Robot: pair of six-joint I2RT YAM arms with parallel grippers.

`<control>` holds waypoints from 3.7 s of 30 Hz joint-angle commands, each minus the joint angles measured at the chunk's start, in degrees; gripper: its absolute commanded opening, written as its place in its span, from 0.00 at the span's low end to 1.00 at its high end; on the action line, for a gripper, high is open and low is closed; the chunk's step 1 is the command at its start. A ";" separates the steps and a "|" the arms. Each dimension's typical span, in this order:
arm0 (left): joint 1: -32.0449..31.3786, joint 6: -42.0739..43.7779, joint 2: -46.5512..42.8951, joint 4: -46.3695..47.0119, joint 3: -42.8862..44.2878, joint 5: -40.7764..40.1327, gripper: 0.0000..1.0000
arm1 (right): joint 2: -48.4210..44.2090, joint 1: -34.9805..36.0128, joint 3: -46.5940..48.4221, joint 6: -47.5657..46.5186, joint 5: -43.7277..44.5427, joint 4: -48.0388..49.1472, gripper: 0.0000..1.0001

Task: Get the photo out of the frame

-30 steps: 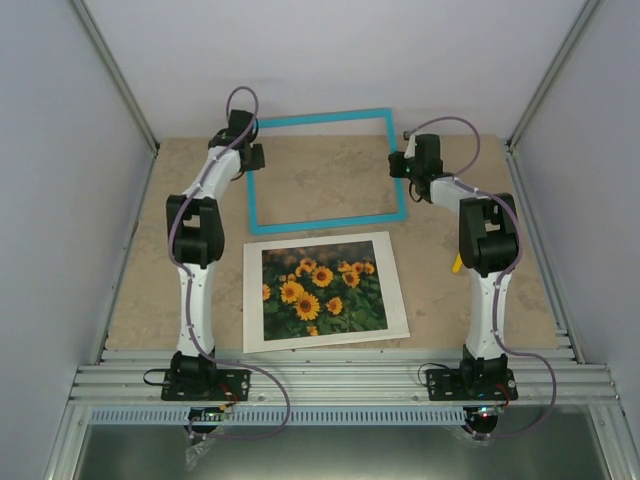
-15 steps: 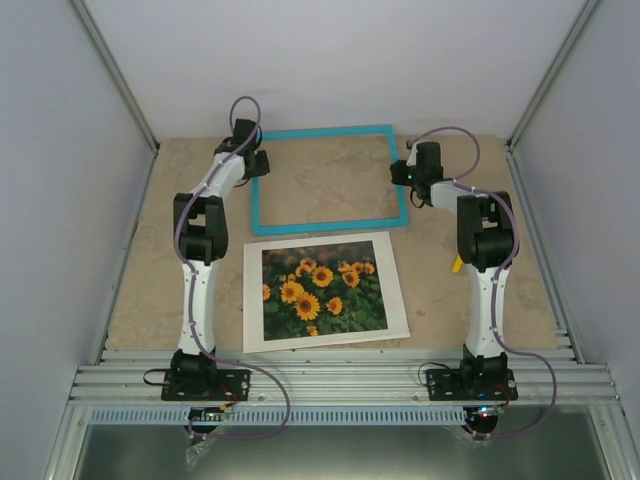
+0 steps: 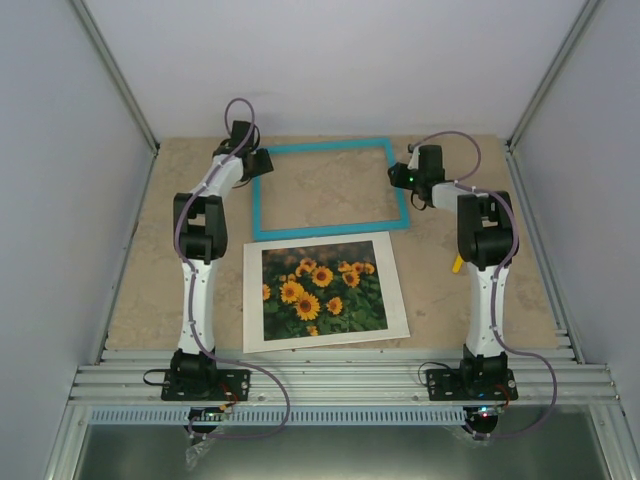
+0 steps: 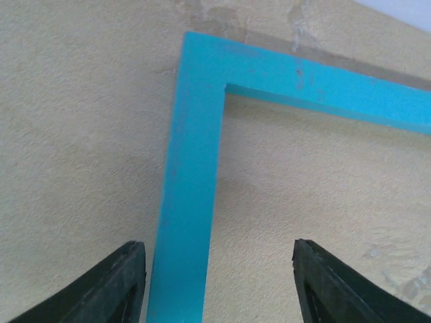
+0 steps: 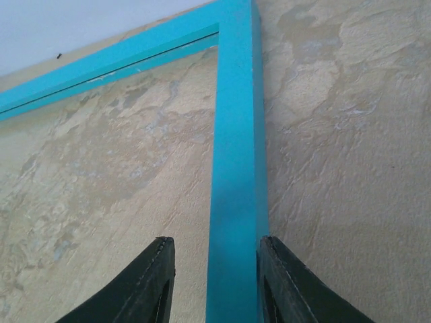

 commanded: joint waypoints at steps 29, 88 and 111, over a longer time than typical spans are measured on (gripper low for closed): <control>-6.42 -18.10 -58.98 11.63 -71.66 -1.43 0.89 | -44.25 4.23 -44.07 1.28 -5.12 -7.68 0.67; -8.78 -22.48 -77.10 14.88 -95.08 9.28 0.87 | -58.51 10.47 -59.36 1.67 1.83 -0.88 0.98; -15.75 -26.06 -72.29 20.08 -93.99 10.98 0.85 | -58.38 10.47 -59.34 1.63 1.54 -0.89 0.98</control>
